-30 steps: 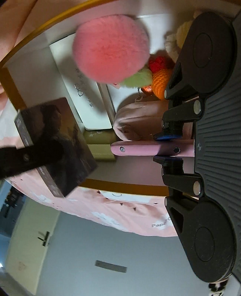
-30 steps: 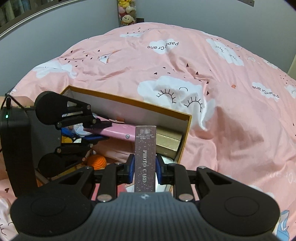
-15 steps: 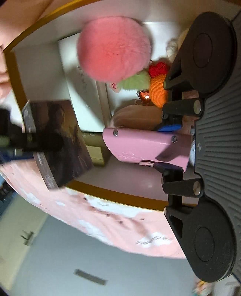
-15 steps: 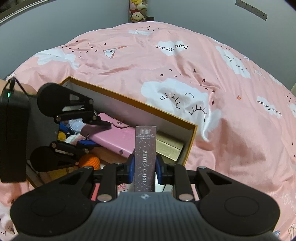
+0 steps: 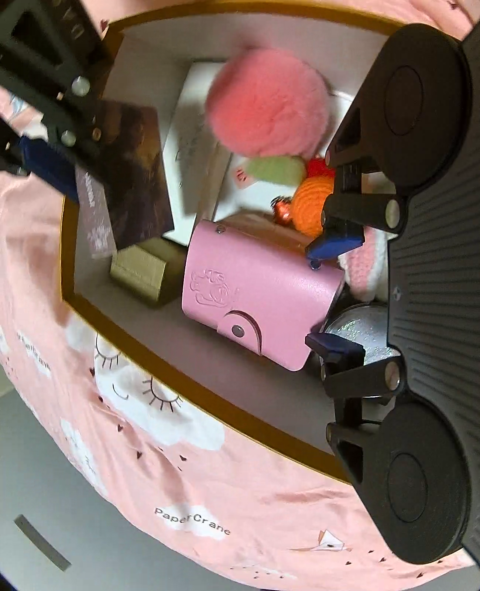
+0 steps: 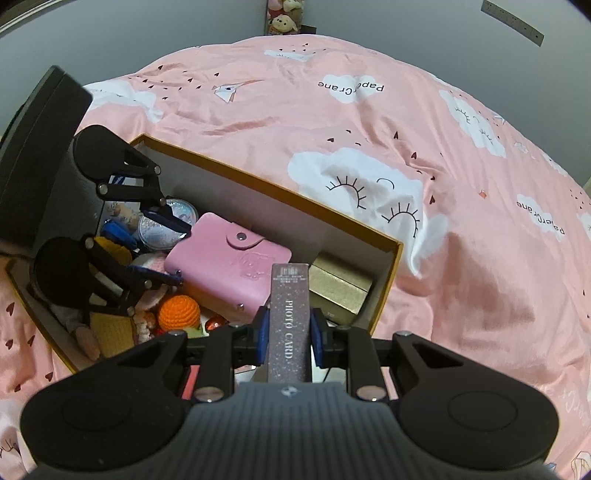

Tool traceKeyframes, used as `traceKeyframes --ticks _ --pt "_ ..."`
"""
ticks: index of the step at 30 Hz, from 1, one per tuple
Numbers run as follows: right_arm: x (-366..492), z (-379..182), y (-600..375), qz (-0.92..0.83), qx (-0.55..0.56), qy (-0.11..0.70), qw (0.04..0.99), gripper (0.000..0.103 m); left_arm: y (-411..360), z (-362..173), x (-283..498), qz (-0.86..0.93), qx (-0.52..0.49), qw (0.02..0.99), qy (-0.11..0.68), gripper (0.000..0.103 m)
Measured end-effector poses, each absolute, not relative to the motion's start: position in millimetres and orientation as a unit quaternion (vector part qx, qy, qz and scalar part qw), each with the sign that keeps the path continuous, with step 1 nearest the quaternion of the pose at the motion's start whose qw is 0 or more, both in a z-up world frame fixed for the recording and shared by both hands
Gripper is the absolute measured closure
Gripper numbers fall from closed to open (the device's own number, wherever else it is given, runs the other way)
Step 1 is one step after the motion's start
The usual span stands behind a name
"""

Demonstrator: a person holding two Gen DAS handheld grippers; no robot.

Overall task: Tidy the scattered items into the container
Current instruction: 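Open the left tool to drop the pink card holder into the box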

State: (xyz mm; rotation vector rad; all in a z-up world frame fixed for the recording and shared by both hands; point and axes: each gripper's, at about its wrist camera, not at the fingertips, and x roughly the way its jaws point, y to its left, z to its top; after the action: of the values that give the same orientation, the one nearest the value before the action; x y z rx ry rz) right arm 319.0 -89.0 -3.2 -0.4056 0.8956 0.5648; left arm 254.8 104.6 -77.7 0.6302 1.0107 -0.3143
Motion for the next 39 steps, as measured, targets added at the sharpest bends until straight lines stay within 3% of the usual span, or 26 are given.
traceKeyframes --ticks 26,33,36,39 --pt "310 -53 -34 0.163 -0.363 0.429 0.811 0.077 115 -38 214 -0.129 0.259 0.861 0.418 0.055" --pt "318 -43 -40 0.182 -0.325 0.458 0.807 0.071 121 -34 211 -0.116 0.242 0.870 0.413 0.055" --pt "321 -39 -42 0.194 -0.293 0.479 0.805 0.063 121 -35 209 -0.119 0.241 0.872 0.410 0.055" --pt "321 -40 -40 0.195 -0.291 0.485 0.801 0.063 121 -34 207 -0.119 0.240 0.874 0.406 0.055"
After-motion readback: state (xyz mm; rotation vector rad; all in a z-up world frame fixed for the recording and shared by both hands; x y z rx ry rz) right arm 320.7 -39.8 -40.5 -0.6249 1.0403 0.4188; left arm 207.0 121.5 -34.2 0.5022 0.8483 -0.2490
